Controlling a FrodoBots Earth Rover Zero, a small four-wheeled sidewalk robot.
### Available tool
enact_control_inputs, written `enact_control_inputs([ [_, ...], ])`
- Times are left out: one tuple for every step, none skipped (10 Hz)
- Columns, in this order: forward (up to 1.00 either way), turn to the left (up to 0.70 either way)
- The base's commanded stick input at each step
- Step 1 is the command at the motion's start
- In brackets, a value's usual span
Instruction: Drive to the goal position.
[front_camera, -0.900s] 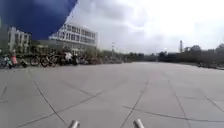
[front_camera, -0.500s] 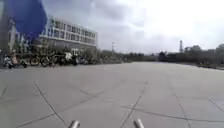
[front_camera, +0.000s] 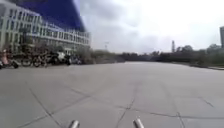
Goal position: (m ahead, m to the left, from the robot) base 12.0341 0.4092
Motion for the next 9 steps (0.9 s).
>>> enact_control_inputs([
  [0.0,-0.7],
  [0.0,-0.7],
  [0.0,-0.7],
  [0.0,-0.7],
  [0.0,-0.7],
  [0.0,-0.7],
  [0.0,-0.7],
  [0.0,-0.7],
  [0.0,-0.7],
])
